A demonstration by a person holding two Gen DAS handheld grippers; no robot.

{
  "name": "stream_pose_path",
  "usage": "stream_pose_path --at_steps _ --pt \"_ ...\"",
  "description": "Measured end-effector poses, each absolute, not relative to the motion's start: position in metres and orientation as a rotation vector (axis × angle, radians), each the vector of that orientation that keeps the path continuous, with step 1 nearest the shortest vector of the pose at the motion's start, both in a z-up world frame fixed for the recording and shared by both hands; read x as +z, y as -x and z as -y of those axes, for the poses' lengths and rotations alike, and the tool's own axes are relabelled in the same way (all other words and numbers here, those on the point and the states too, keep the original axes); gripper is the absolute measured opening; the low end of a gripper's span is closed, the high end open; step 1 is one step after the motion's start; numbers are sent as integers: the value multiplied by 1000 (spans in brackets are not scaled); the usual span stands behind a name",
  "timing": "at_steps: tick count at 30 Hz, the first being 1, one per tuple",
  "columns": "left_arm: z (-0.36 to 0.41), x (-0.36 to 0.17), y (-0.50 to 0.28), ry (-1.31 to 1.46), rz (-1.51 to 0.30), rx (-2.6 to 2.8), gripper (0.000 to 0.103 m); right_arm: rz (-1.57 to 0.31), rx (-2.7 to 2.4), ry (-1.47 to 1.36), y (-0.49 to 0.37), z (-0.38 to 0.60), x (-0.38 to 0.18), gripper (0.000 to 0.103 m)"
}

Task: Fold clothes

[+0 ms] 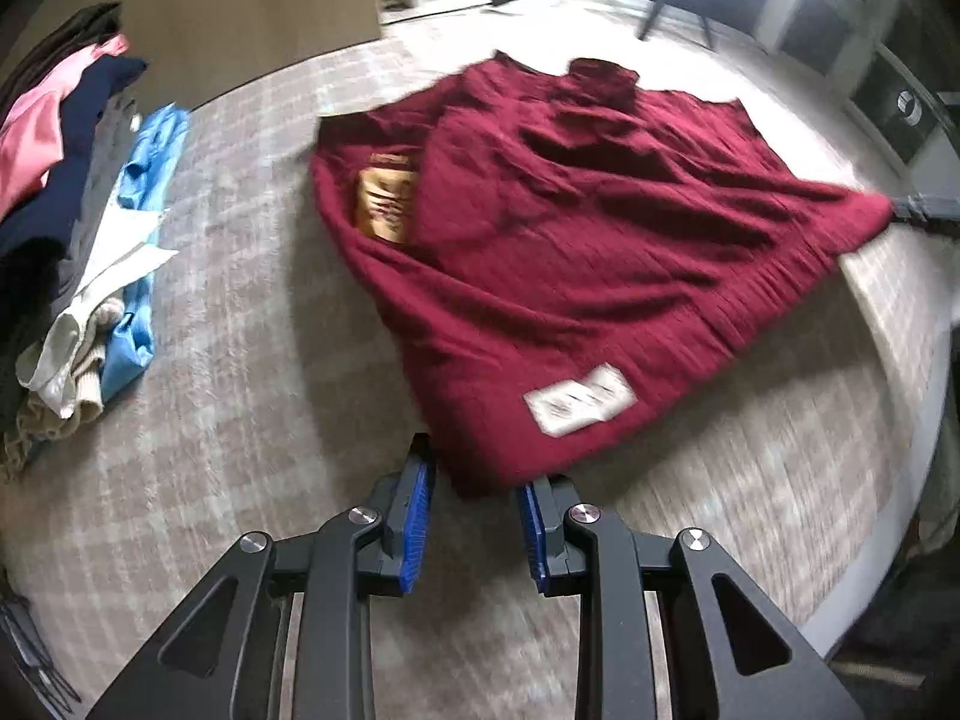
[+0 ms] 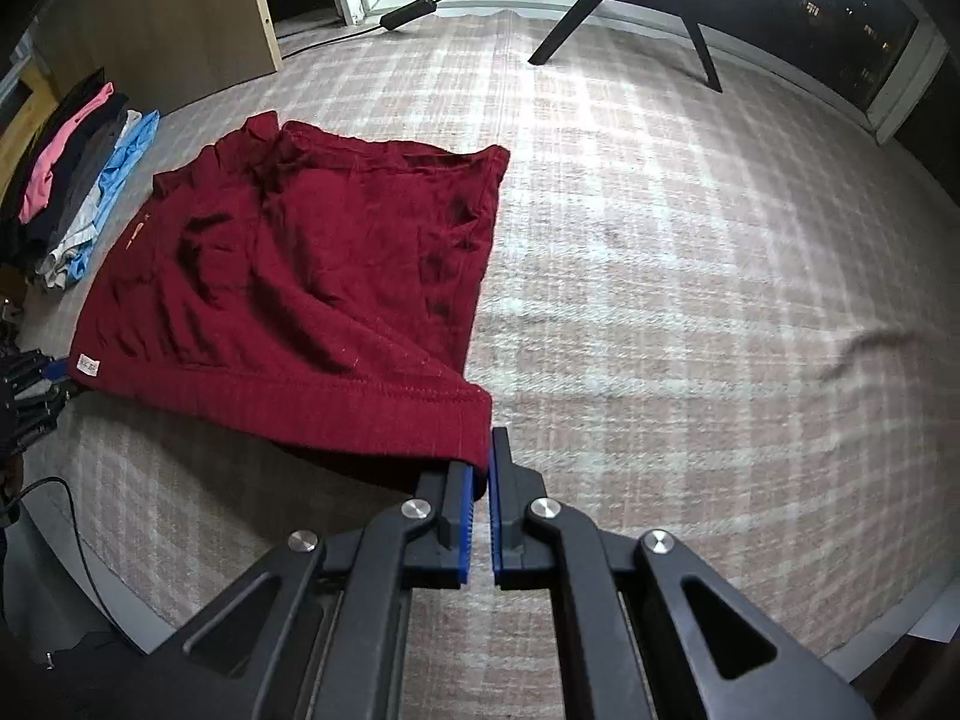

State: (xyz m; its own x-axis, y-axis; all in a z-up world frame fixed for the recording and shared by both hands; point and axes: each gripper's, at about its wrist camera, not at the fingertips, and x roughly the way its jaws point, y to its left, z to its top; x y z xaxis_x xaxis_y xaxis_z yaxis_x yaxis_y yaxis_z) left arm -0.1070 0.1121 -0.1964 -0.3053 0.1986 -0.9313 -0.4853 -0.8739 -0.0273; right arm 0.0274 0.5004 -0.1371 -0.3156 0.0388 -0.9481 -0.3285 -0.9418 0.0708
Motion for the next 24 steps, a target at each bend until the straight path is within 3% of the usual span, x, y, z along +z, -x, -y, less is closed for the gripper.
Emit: stream_pose_path --at_steps 1,2,5,8,13,16,19,24 --pt "-110 -196 112 1536 -333 2214 5 -397 2344 1677 -27 -504 -138 4" --pt "-108 -193 117 1541 -317 2214 4 -444 2340 1670 -23 -511 -135 4" --pt "-108 -165 131 1497 -403 2216 3 -594 2334 1643 -17 -523 -134 4" --pt "-115 -106 159 1380 -615 2242 3 -579 2387 1599 3 -520 -111 4" --pt "-132 20 199 1203 -969 2304 4 -634 2558 1315 31 -519 -23 4" --pt "-136 56 179 1136 -1085 2250 4 -696 2604 1162 12 -521 13 4" --pt "-135 17 148 1197 -1173 2086 4 -655 2551 1199 -16 -504 -6 4" --pt "-129 -131 82 1426 -1209 1726 4 -676 2334 1472 -63 -476 -109 4"
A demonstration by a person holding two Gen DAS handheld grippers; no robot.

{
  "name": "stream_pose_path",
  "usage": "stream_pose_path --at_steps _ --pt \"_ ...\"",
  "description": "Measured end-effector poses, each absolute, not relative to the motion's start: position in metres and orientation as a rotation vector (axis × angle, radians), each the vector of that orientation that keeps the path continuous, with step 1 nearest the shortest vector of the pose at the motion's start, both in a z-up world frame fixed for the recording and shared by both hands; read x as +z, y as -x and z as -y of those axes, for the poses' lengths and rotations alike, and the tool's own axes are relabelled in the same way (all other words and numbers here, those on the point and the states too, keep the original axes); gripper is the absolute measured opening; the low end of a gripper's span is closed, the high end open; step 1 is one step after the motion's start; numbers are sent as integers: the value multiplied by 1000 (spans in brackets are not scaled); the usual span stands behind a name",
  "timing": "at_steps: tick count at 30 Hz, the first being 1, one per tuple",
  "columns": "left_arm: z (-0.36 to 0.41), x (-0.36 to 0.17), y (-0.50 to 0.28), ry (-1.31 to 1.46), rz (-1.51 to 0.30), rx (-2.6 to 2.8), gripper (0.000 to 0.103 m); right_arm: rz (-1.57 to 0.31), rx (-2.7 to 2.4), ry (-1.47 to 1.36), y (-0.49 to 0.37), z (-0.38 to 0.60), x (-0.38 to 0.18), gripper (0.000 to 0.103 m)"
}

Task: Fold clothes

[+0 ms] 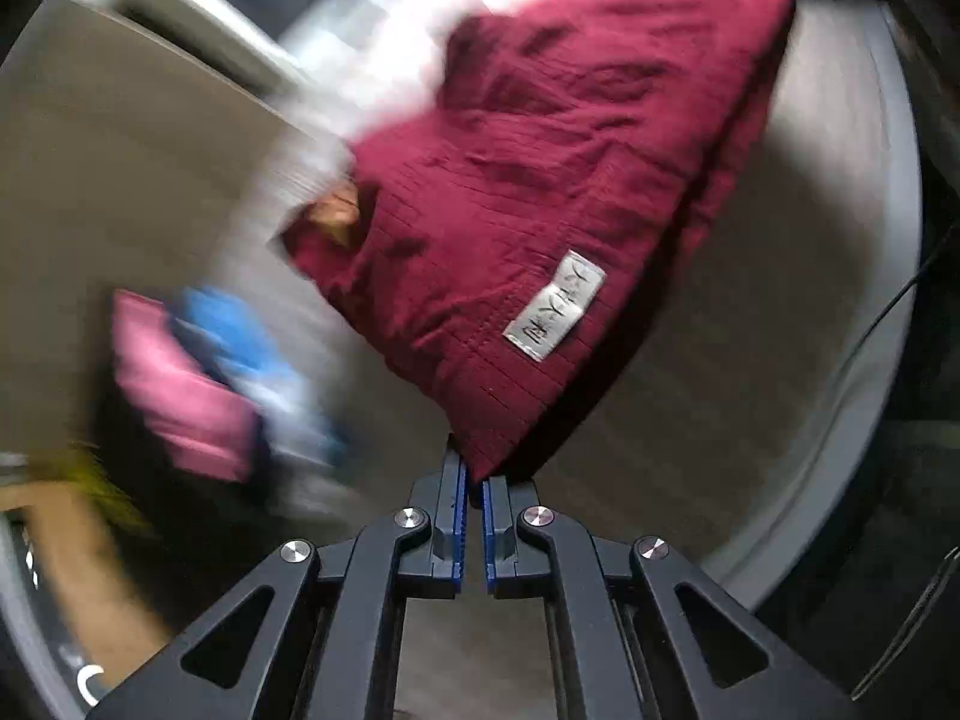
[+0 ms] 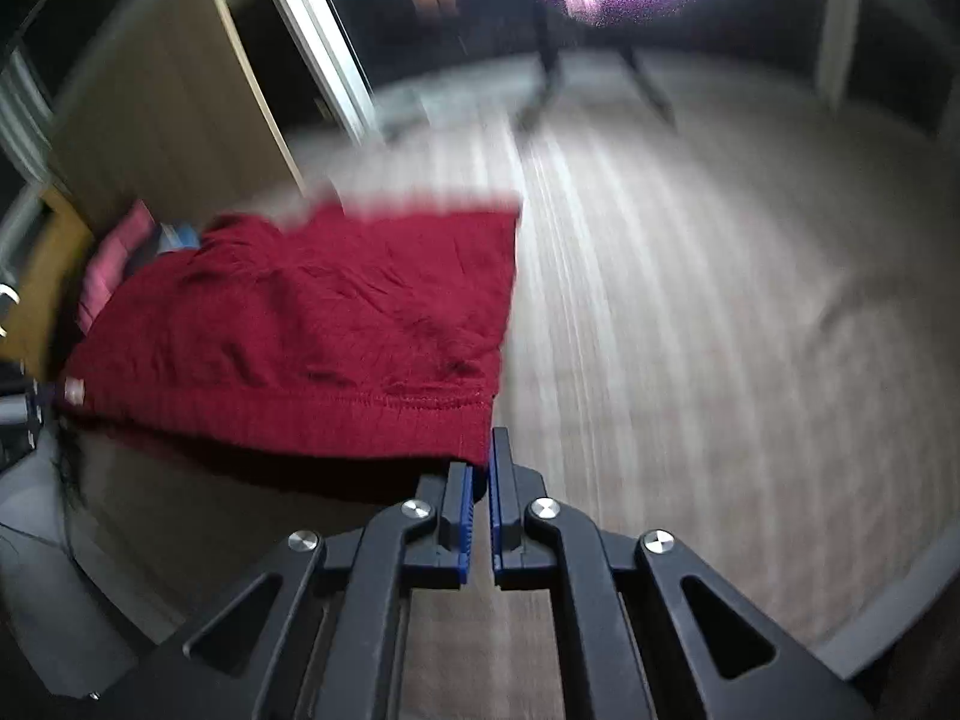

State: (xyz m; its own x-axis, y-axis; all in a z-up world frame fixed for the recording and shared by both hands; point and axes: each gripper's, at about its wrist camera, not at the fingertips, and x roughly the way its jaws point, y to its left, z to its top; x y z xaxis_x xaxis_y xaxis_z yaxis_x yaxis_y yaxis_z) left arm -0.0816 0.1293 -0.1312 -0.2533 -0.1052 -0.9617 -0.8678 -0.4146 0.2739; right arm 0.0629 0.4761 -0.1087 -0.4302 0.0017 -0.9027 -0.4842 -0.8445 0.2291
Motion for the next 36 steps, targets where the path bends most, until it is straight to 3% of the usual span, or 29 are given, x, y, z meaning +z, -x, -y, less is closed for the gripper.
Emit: stream_pose_path --at_steps 3,6,7,8,10,13,15,18,20,22,24,27,32,36 --pt "-121 -199 51 1532 -1172 1596 4 -675 2226 1592 -78 -463 -158 4" --pt "-113 -199 43 1498 -1106 1651 10 -585 2198 1620 -85 -454 -167 5" --pt "-108 -195 47 1511 -1062 1676 11 -556 2197 1638 -85 -453 -166 10" --pt "-103 -189 48 1519 -1030 1696 19 -527 2196 1660 -84 -452 -164 14" --pt "-91 -174 48 1522 -990 1723 20 -445 2206 1702 -87 -448 -157 34" --pt "-69 -147 44 1526 -902 1747 22 -328 2246 1761 -97 -441 -139 44" --pt "-56 -135 45 1535 -876 1768 32 -273 2268 1795 -102 -439 -129 49" --pt "-47 -124 60 1517 -894 1828 35 -204 2271 1821 -96 -438 -118 49" --pt "-48 -119 78 1491 -900 1903 35 -52 2271 1820 -89 -435 -114 51" --pt "-54 -116 101 1456 -898 1969 33 152 2245 1829 -79 -431 -116 67" --pt "-65 -115 130 1432 -862 1995 33 260 2214 1925 -73 -427 -130 67" --pt "-85 -116 160 1393 -794 2012 33 240 2255 2006 -78 -426 -134 67" --pt "-116 -160 210 1420 -882 1982 33 84 2382 1950 -95 -451 -104 67" --pt "-122 -182 227 1496 -903 1951 26 185 2408 1812 -87 -465 -93 69"
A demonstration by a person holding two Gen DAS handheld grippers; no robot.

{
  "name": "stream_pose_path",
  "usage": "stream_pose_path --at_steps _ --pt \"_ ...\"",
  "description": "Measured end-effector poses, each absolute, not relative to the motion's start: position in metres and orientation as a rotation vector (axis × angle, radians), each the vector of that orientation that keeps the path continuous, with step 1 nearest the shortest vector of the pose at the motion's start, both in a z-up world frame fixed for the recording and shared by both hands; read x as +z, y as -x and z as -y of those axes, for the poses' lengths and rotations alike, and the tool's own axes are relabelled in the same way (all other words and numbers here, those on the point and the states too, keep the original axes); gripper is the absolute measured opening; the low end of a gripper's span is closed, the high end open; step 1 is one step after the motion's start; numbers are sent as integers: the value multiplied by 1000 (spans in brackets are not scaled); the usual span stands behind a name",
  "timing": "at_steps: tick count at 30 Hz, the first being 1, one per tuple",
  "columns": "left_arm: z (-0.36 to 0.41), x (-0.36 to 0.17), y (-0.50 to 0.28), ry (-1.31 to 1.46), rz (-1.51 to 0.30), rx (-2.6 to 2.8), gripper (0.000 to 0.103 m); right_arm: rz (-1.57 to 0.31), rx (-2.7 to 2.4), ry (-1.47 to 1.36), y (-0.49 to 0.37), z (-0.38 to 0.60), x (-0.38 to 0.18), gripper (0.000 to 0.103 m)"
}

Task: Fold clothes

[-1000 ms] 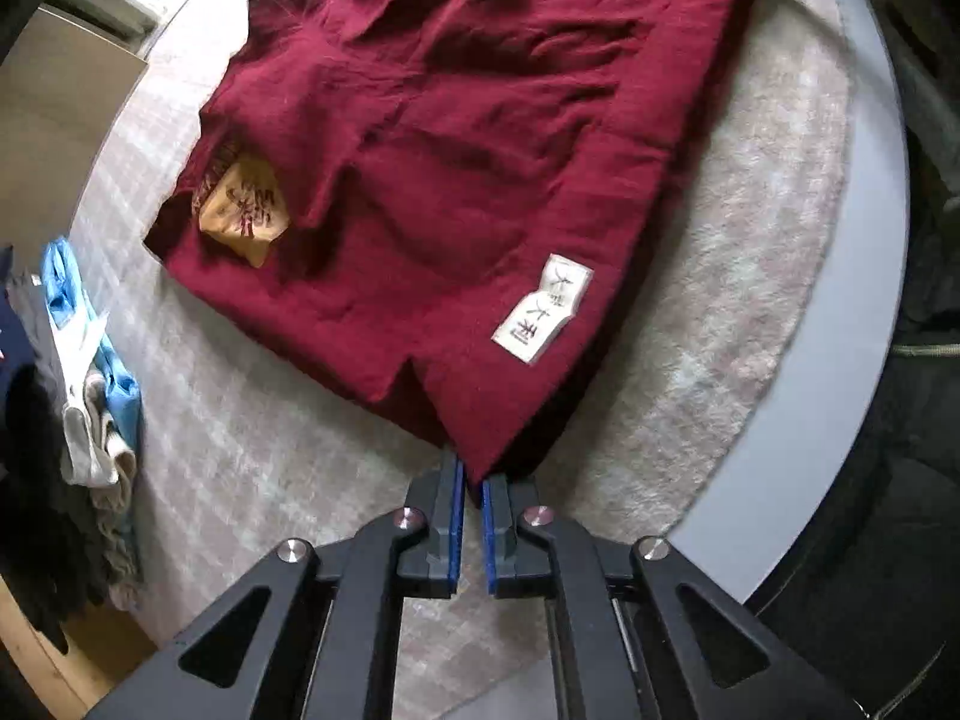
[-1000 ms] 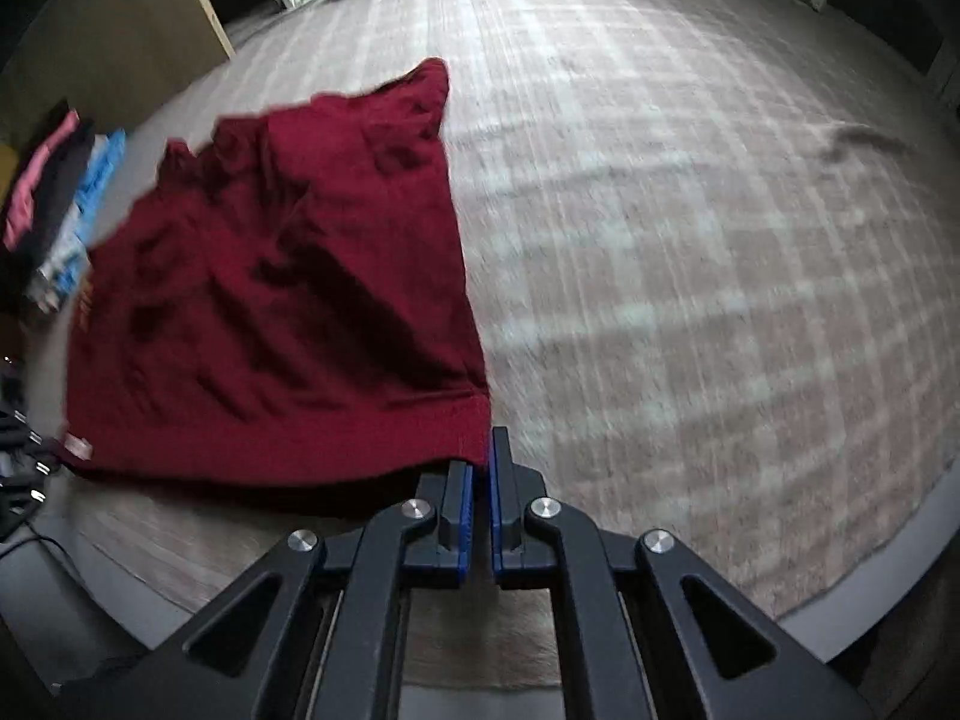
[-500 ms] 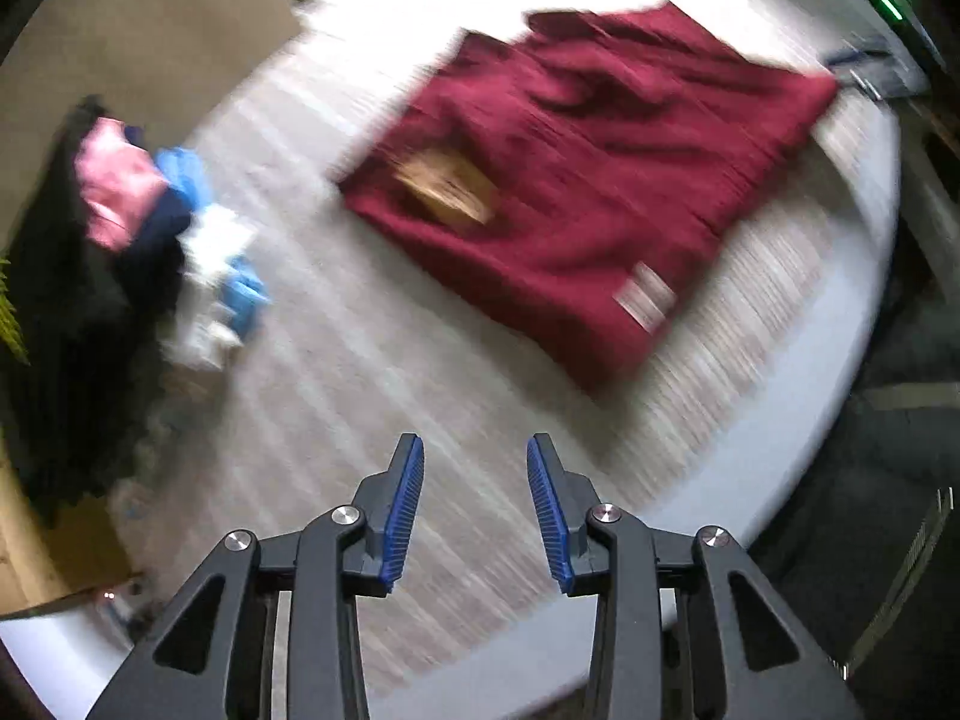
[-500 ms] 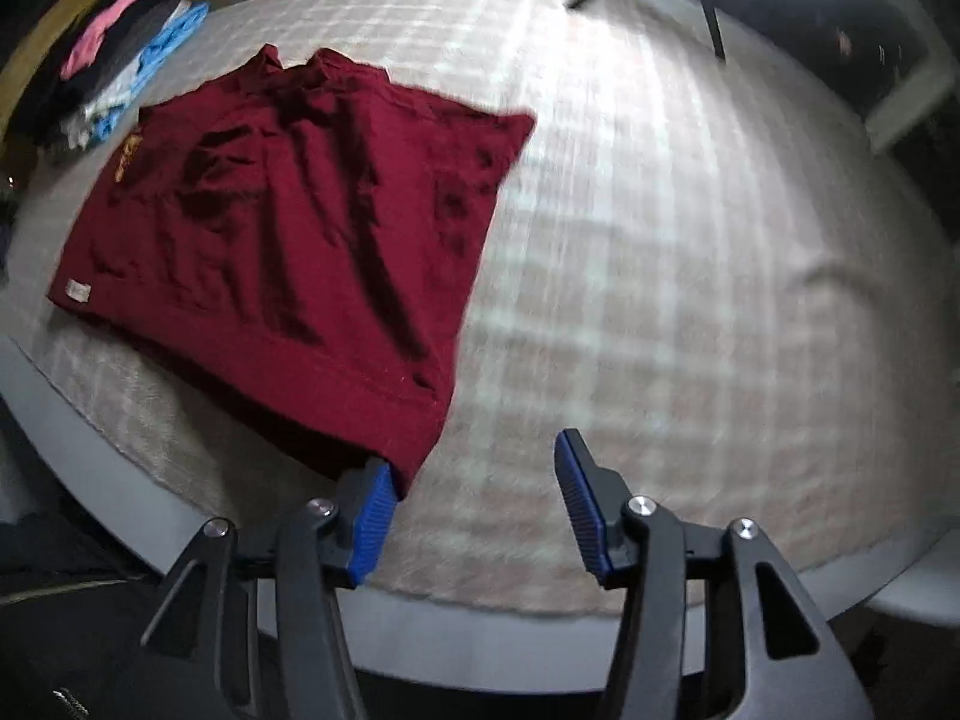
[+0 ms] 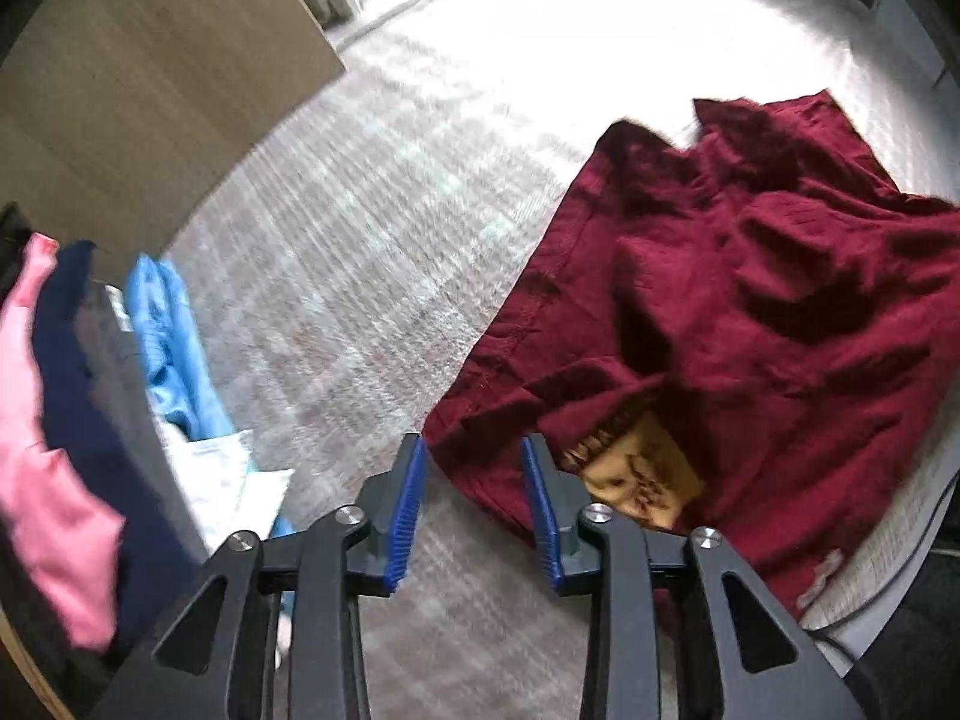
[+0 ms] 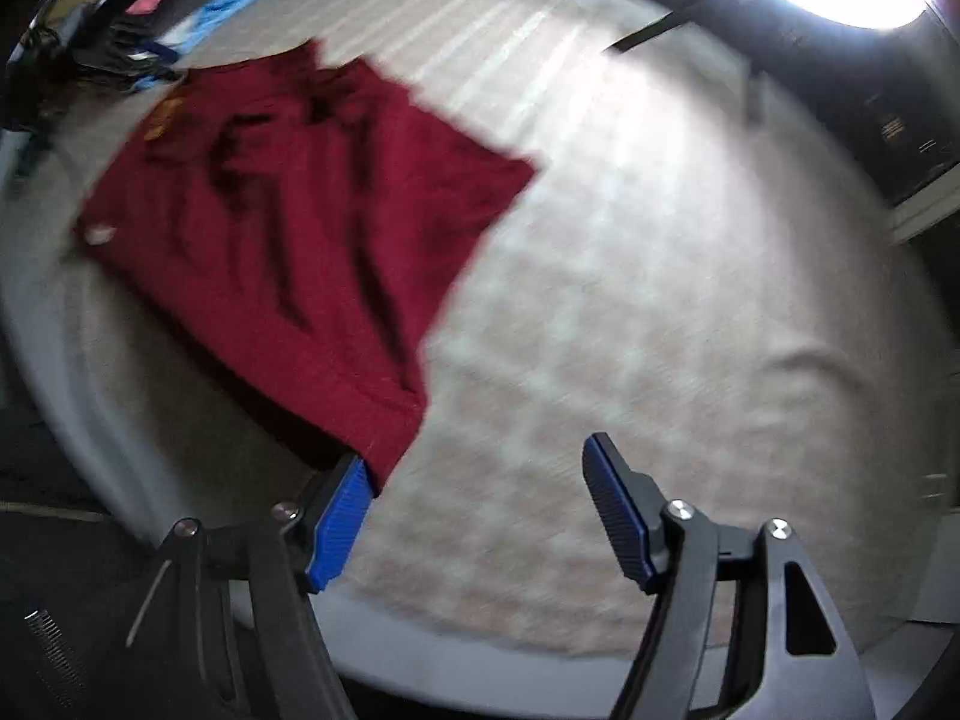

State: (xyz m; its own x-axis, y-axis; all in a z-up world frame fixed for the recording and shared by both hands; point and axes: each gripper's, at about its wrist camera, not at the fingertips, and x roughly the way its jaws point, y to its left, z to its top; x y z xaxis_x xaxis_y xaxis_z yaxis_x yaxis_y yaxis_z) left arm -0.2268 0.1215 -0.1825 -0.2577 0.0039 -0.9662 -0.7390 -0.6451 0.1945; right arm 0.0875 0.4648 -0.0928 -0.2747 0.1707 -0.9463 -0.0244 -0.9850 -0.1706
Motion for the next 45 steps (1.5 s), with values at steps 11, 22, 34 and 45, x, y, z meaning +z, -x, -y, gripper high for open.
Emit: stream_pose_path --at_steps 11,22,34,45 --pt "-113 -162 205 1474 -816 1968 26 -495 2693 1931 -91 -492 -100 69" --pt "-75 -177 91 1727 -432 1777 27 -689 2511 1801 -58 -537 -119 67" --pt "-82 -189 64 1762 -321 1803 6 -594 2492 1905 -77 -490 -144 67" --pt "-44 -178 40 1812 -605 1785 17 -577 2542 1793 -72 -498 -121 67"
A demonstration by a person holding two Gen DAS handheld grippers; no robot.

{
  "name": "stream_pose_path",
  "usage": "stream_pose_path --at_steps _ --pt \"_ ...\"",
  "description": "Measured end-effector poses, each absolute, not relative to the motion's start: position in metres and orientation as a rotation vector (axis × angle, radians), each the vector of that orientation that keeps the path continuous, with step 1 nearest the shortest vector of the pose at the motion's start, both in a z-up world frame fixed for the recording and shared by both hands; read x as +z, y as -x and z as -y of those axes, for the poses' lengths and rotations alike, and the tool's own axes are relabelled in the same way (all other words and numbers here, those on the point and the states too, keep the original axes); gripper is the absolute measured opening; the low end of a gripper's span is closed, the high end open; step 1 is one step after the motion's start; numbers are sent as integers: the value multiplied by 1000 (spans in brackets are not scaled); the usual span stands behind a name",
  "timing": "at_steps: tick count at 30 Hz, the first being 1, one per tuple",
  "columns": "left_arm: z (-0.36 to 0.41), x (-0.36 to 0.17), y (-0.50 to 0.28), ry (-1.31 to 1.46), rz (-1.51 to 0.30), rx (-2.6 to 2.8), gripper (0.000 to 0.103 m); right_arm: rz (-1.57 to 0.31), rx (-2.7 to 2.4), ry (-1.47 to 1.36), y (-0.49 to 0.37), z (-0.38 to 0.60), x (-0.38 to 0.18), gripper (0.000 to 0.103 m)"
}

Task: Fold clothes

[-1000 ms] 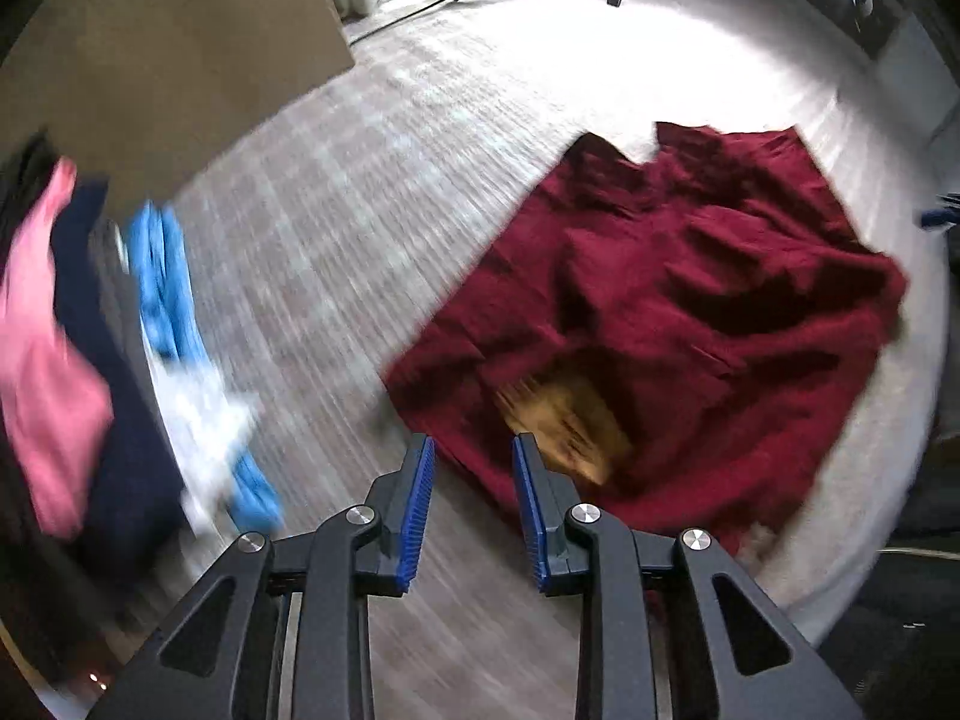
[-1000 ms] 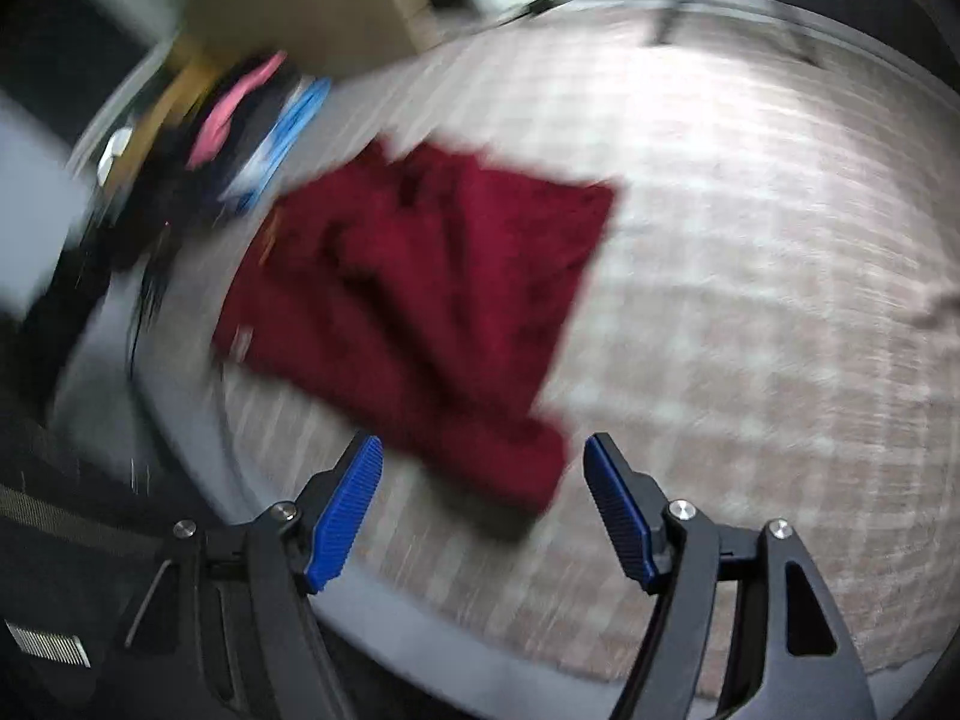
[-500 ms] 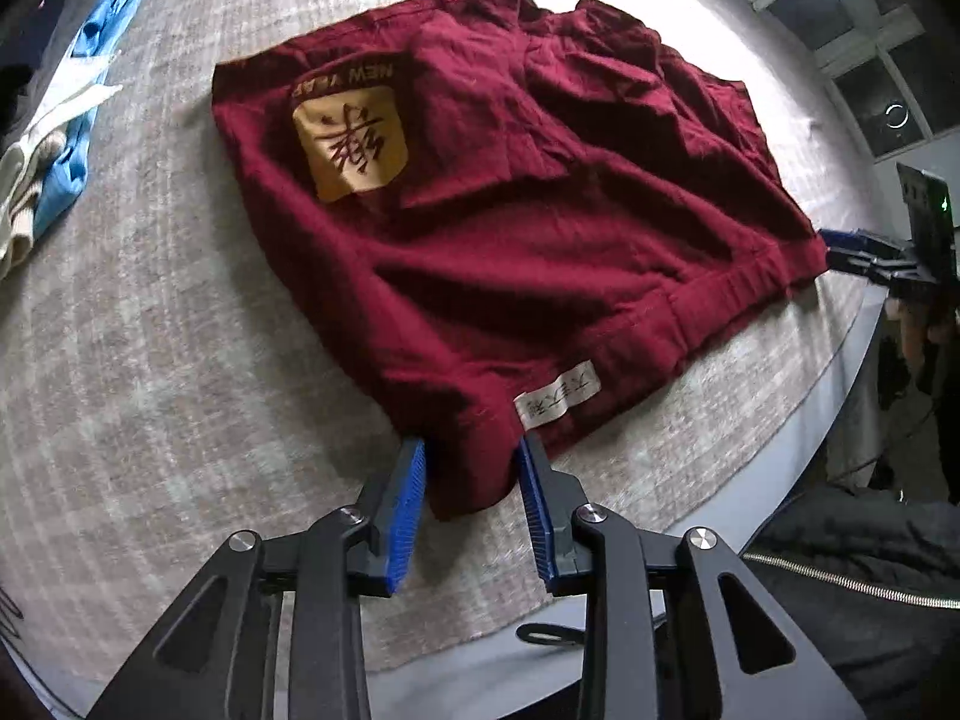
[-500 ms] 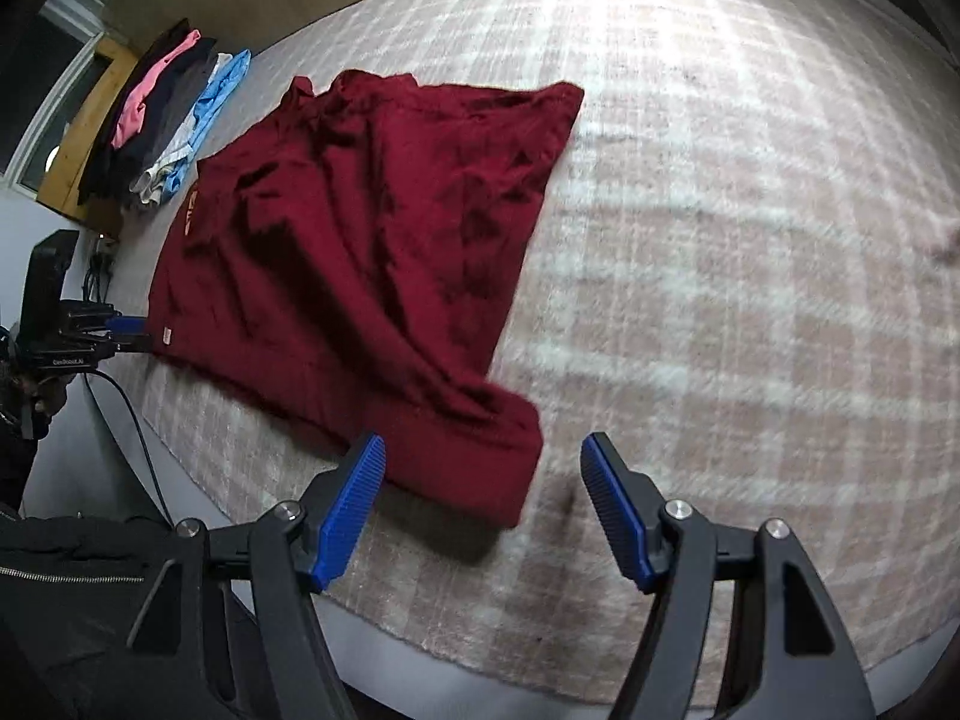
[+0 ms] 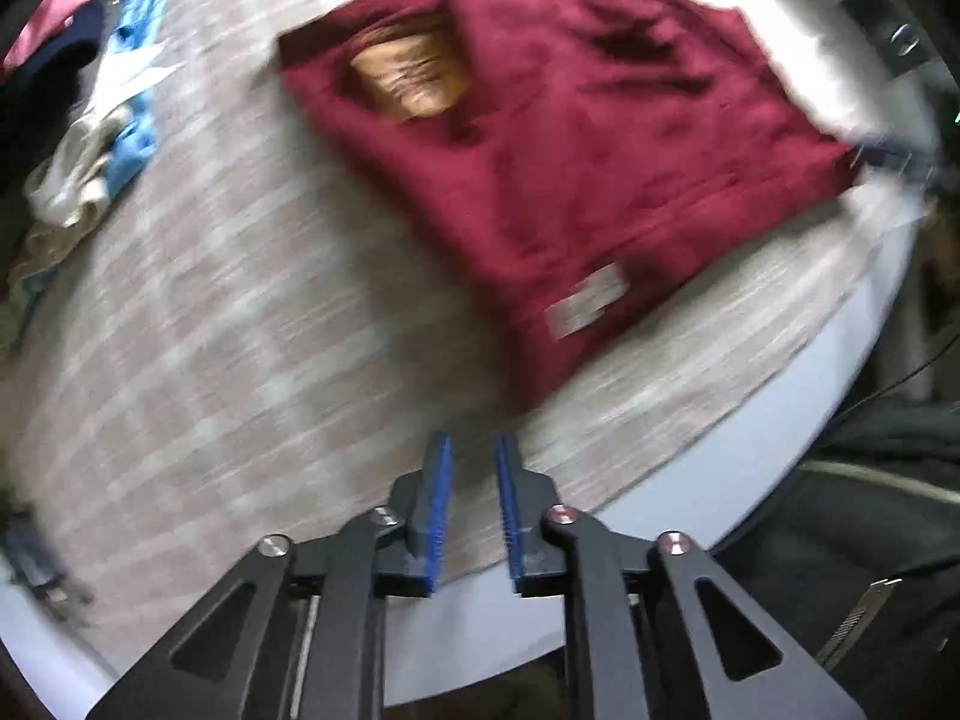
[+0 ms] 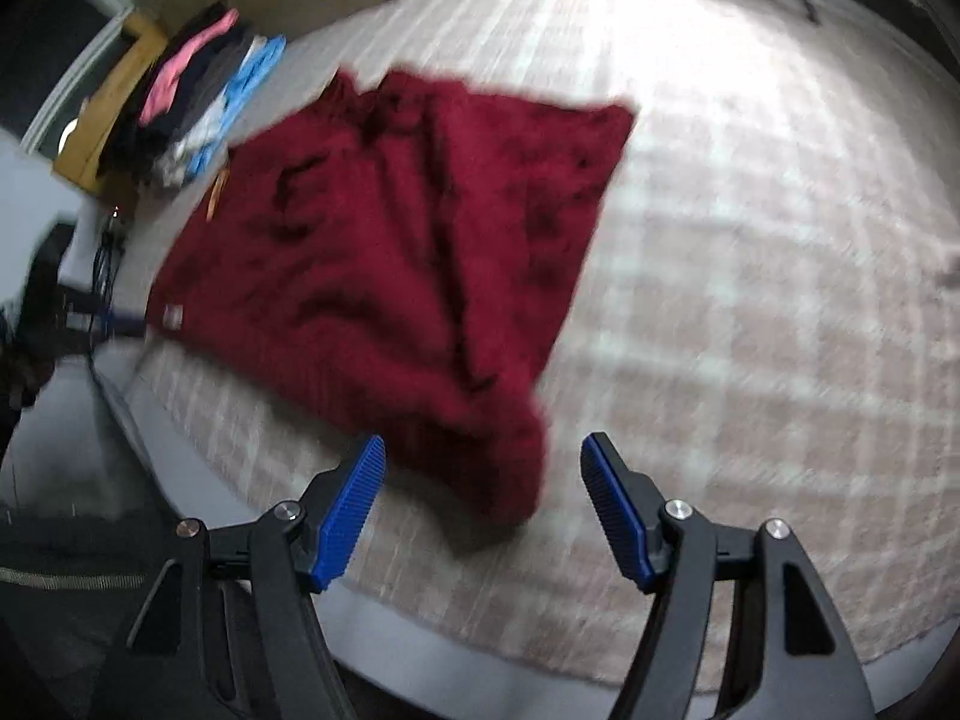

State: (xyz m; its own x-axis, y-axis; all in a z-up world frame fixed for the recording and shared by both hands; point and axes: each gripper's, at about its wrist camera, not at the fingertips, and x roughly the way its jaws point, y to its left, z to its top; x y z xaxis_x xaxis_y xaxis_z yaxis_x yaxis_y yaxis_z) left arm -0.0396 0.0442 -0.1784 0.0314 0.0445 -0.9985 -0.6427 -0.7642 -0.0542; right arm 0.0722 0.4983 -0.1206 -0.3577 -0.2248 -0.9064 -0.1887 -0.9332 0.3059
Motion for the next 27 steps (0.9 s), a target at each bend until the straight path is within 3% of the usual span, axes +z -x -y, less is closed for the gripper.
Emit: stream_pose_path --at_steps 3,5,7,11,12,13,14,15,22,27 --pt "-42 -158 68 1770 -504 1891 24 648 -2643 -1693 -42 -531 -113 67" --pt "-53 -149 97 1698 -462 1974 46 758 -2665 -1649 -19 -552 -116 67" --pt "-68 -153 126 1665 -513 2038 44 832 -2657 -1641 6 -567 -124 67" --pt "-87 -172 161 1683 -546 2075 42 757 -2617 -1700 42 -571 -141 67" --pt "-90 -174 165 1684 -558 2084 42 742 -2603 -1704 46 -570 -143 59" --pt "-92 -175 167 1683 -562 2087 42 727 -2590 -1713 50 -569 -145 26" --pt "-94 -175 169 1677 -560 2086 42 711 -2577 -1721 53 -567 -147 10" --pt "-96 -173 169 1670 -559 2088 42 697 -2570 -1725 57 -565 -148 4" --pt "-103 -164 176 1612 -597 2122 43 610 -2773 -1714 71 -594 -120 4" --pt "-107 -178 174 1598 -601 2128 43 554 -2707 -1843 74 -608 -141 5"
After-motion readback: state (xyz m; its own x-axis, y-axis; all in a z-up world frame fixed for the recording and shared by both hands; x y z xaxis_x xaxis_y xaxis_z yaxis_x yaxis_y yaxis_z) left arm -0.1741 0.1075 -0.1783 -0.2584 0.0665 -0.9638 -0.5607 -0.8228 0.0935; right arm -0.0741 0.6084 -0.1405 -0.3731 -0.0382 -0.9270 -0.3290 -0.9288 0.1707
